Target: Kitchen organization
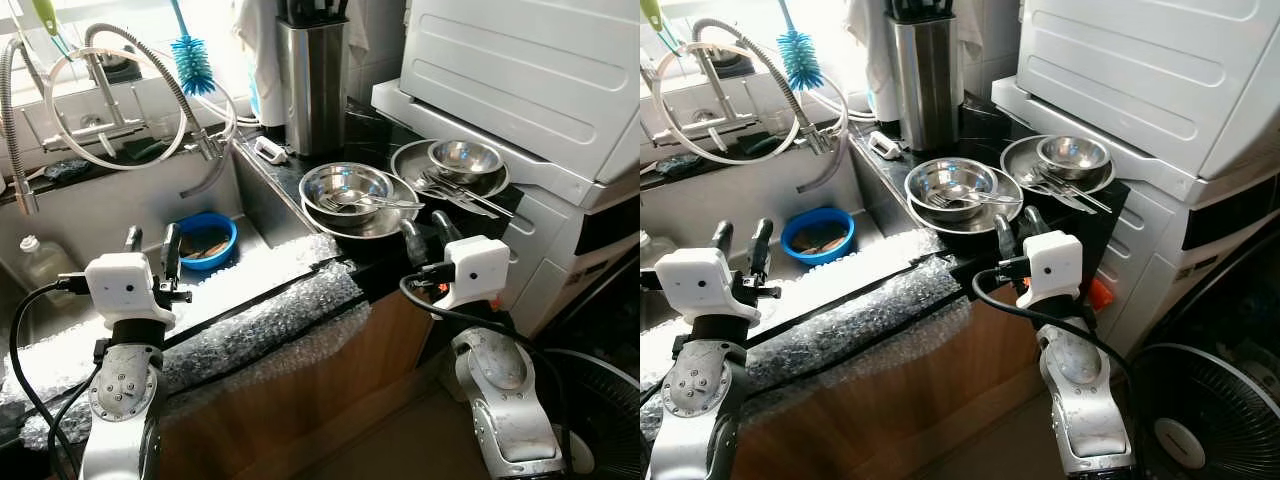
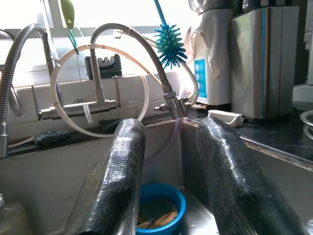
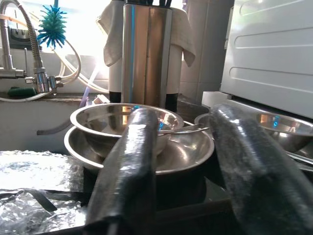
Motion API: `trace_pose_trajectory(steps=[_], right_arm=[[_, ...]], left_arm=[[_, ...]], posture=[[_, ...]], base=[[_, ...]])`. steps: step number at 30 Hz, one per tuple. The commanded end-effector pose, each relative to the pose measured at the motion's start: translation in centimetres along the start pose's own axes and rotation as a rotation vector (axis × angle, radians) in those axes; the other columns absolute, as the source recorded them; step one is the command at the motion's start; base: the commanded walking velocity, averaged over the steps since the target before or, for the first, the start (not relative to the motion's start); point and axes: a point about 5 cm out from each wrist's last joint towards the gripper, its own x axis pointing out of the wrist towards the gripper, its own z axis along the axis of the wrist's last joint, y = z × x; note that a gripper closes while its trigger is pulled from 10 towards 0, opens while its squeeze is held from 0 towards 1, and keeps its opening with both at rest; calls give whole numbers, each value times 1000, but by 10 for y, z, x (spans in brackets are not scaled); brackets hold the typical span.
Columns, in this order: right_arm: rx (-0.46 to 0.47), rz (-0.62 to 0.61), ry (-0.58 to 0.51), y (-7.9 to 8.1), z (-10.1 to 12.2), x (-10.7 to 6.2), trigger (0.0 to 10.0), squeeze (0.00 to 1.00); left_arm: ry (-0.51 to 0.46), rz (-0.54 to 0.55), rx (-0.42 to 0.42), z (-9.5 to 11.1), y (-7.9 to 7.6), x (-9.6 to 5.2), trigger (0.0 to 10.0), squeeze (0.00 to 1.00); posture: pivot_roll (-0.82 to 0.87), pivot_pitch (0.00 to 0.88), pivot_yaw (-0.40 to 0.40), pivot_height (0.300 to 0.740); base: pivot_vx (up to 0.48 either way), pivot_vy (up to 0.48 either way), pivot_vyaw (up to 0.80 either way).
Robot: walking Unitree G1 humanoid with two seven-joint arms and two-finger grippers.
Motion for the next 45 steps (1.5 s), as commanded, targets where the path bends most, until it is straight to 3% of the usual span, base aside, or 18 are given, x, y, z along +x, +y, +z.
trace_pose_trajectory(steps=[1,3,4,5,12,13,14,18,19,20,32,45], right_arm=[[12,6,-19,1,5,2,10000,1000],[12,5,-16,2,5,2,10000,1000],[26,3,-11,3,4,2,10000,702],[43,-1,-7,3,4,3,10000,0],[125,17,23,8,0,5,10000,0],[152,15,32,9,-1,5,10000,392],[176,12,35,9,-2,6,10000,1000],[222,10,52,11,-2,8,10000,1000],[236,9,56,11,-3,9,10000,408],[286,-11,63,11,-3,12,10000,0],[418,-9,117,15,-7,21,10000,0],[485,38,140,22,-8,30,10000,0]], left_arm=[[-18,-4,-2,3,0,0,10000,0],[-17,-8,-2,3,-1,0,10000,0],[-16,-10,-3,3,-1,0,10000,0],[-16,-12,-3,3,-1,0,10000,0],[-16,-20,-2,3,-1,-1,10000,0],[-16,-23,-1,3,-2,-1,10000,0],[-16,-24,-1,3,-2,-1,10000,0],[-17,-29,2,4,-3,0,10000,0],[-17,-29,2,4,-3,0,10000,0],[-17,-29,3,3,-3,0,10000,0],[-14,-23,15,4,-2,-1,10000,0],[-15,-22,18,5,-2,0,10000,0]], posture=[[-154,0,48,740],[-154,0,48,740],[-152,0,50,740],[-152,0,50,740],[-148,0,52,740],[-148,0,52,740],[-148,0,52,740],[-145,0,54,740],[-145,0,53,740],[-144,0,52,740],[-139,0,51,740],[-136,0,49,740]], base=[[0,0,0],[0,0,0],[0,0,0],[0,0,0],[0,0,0],[0,0,0],[0,0,0],[0,0,0],[0,0,0],[0,0,0],[0,0,0],[0,0,0]])
